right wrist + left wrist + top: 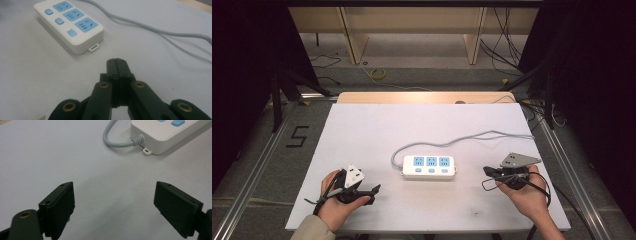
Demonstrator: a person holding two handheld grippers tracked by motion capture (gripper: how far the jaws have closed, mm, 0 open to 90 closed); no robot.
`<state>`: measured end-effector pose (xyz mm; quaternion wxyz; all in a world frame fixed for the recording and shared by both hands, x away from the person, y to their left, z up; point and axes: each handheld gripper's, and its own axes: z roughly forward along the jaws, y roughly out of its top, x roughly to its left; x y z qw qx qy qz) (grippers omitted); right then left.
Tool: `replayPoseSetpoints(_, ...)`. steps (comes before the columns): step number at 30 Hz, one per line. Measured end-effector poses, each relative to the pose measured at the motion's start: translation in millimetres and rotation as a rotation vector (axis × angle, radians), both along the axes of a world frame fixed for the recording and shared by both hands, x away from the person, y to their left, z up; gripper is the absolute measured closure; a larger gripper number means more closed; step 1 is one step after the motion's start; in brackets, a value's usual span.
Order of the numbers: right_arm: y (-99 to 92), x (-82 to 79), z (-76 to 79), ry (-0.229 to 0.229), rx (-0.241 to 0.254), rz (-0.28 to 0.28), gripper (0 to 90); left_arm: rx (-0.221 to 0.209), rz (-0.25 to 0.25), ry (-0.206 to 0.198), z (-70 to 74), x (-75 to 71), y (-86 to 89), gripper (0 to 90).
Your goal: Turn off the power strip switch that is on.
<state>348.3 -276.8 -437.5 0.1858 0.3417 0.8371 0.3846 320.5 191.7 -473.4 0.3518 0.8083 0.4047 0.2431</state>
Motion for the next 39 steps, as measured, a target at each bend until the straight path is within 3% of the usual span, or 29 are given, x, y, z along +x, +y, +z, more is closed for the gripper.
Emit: replayPoseSetpoints(39,37.4,16.9,8.3,0.048,-0.034,0.044,90.0,0.001,-0.012,0.006,-0.9,0.3,-2.6,16.8)
